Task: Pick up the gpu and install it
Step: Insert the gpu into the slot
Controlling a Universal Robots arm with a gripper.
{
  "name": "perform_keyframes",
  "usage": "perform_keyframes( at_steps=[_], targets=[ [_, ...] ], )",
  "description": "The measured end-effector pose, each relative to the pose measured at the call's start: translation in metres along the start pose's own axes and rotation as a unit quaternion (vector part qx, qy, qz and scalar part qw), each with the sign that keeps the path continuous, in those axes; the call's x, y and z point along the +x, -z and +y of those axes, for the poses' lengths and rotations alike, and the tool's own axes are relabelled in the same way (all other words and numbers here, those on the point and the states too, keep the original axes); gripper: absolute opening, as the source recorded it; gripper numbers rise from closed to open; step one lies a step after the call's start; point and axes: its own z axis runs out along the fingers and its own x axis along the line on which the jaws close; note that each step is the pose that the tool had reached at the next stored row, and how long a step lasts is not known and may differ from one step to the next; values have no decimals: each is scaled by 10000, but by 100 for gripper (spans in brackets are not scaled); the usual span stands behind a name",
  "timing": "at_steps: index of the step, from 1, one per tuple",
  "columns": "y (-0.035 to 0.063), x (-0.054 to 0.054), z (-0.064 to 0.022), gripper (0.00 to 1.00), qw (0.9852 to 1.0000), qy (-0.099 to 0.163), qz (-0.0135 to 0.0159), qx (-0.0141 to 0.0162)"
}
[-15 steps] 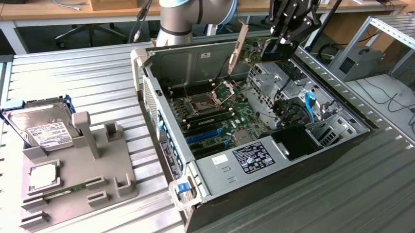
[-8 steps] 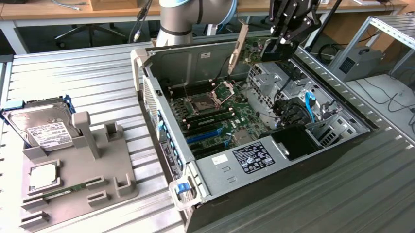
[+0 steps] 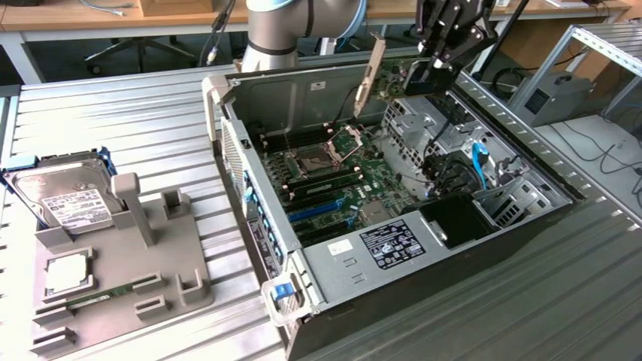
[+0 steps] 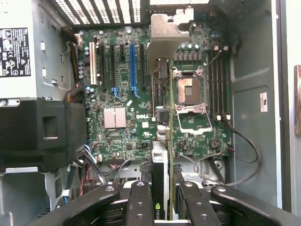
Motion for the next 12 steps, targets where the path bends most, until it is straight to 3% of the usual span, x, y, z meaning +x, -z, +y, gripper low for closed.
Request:
perform_keyframes(
  at_steps=[12],
  targets=[
    [0, 0, 0, 27, 10000, 45, 3, -1]
  ],
)
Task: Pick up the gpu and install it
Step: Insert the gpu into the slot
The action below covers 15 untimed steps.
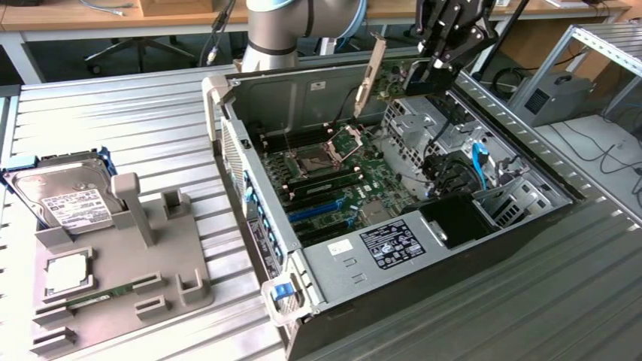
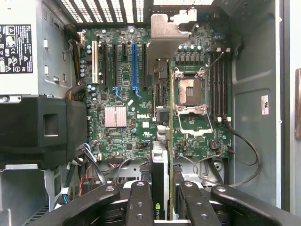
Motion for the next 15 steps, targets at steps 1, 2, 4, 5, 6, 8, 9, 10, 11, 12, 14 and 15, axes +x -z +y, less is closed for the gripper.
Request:
perform_keyframes(
  at_steps=[1, 2, 4, 5, 6, 8, 9, 10, 11, 12, 14, 15],
  targets=[
    [-1, 0, 0, 27, 10000, 0, 0, 0],
    [-5, -1, 0, 27, 10000, 1, -1, 0],
    [-13, 0, 5, 27, 10000, 0, 0, 0],
    [-23, 0, 7, 27, 10000, 0, 0, 0],
    [-38, 1, 9, 27, 10000, 0, 0, 0],
    [-60, 1, 11, 27, 10000, 0, 0, 0],
    [-70, 2, 12, 27, 10000, 0, 0, 0],
    [-85, 2, 13, 27, 10000, 0, 0, 0],
    [-94, 2, 14, 27, 10000, 0, 0, 0],
    [-104, 2, 16, 27, 10000, 0, 0, 0],
    [-120, 3, 18, 27, 10000, 0, 0, 0],
    [-128, 3, 19, 27, 10000, 0, 0, 0]
  ],
)
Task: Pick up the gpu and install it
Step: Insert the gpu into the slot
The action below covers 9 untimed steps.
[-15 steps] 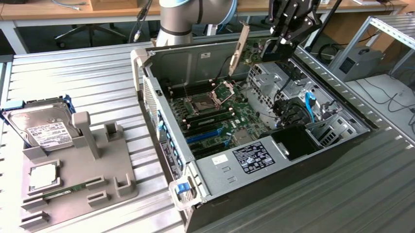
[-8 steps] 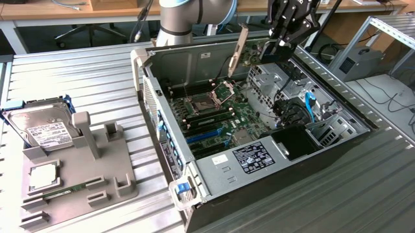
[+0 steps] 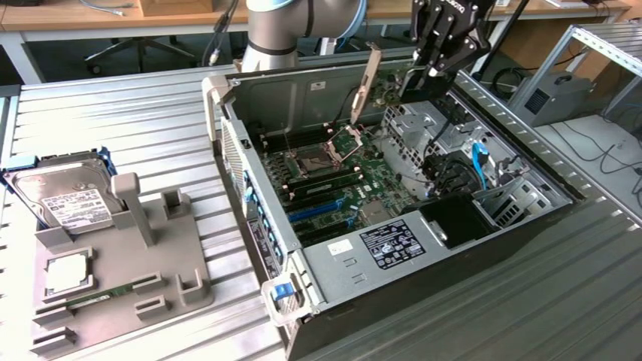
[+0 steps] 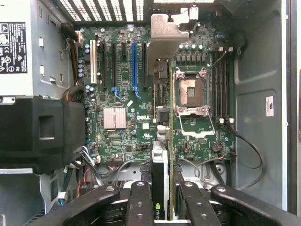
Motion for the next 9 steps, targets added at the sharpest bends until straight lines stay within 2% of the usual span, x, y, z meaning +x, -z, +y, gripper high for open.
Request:
perform_keyframes(
  at_steps=[9],
  targets=[
    [-51, 2, 18, 27, 10000, 0, 0, 0]
  ],
)
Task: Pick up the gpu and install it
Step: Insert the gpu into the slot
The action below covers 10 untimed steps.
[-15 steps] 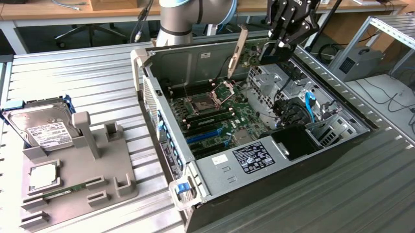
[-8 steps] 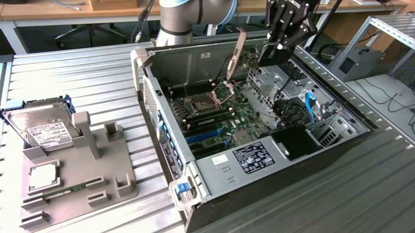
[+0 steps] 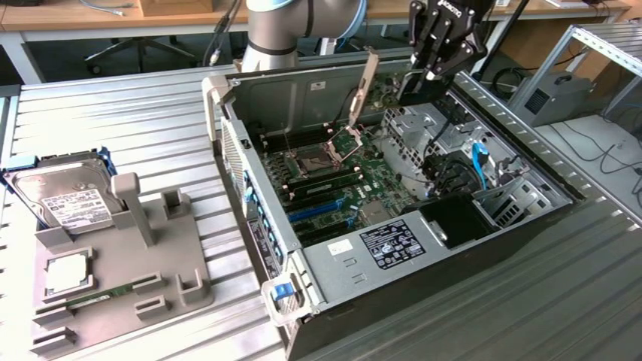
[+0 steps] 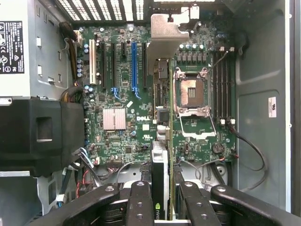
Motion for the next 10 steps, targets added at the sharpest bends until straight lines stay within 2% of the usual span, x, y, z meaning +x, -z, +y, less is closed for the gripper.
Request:
perform_keyframes(
  at_steps=[10],
  targets=[
    [-52, 3, 124, 27, 10000, 6, 0, 8]
  ],
)
